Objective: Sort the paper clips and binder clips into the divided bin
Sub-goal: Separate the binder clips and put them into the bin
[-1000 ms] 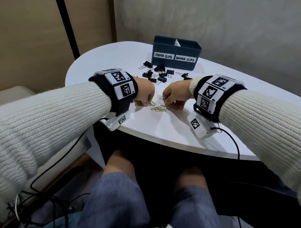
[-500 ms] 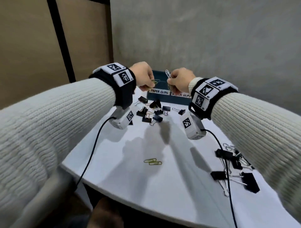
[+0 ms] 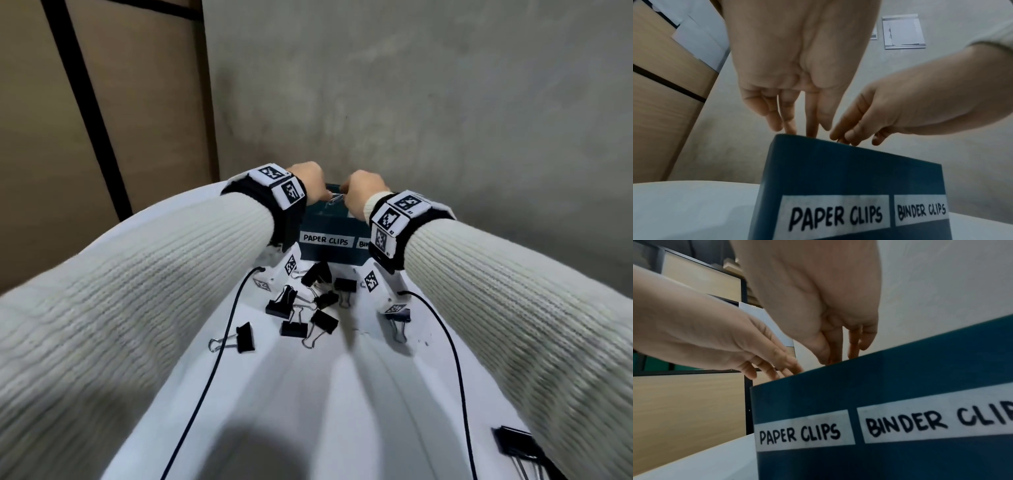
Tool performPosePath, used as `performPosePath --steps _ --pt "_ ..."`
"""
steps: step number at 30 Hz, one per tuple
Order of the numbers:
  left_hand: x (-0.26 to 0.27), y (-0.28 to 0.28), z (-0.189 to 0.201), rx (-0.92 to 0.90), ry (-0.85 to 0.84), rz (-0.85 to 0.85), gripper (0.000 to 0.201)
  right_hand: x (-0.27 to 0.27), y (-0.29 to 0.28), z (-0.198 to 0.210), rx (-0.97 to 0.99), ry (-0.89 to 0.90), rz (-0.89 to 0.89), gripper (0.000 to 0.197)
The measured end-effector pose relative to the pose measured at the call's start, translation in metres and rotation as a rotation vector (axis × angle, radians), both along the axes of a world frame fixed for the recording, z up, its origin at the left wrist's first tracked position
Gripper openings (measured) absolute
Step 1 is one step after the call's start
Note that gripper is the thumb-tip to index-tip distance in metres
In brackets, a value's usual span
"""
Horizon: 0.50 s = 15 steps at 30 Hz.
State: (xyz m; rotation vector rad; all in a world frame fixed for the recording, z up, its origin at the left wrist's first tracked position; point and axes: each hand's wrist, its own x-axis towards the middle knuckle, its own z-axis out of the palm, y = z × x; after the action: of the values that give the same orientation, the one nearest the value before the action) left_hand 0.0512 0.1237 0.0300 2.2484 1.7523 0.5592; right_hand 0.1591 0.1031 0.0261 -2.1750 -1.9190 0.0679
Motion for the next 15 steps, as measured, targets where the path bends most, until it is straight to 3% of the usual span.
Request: performPosePath --steps 4,7,10,13,15 --pt "-0.004 -0.023 0.003 0.047 0.076 -0.010 0.035 0.002 -0.015 0.001 -0.036 -0.081 0.071 0.041" --pt "-0.012 -0.076 0.003 0.013 0.009 -0.198 0.023 0.007 -0.051 0.006 0.064 0.007 0.144 0.032" --pt "-0.023 -0.143 -0.013 -0.301 0.164 -0.435 0.004 0.013 -0.110 0.008 -0.120 -0.069 0.294 0.021" --pt "-0.026 -0.197 -0.037 -0.638 0.310 -0.517 0.013 0.021 -0.165 -0.004 -0.511 -0.061 0.319 0.016" --pt "-0.026 -0.227 -0.049 -0.749 0.395 -0.502 0.022 0.029 -0.192 -0.019 -0.598 -0.066 0.295 0.007"
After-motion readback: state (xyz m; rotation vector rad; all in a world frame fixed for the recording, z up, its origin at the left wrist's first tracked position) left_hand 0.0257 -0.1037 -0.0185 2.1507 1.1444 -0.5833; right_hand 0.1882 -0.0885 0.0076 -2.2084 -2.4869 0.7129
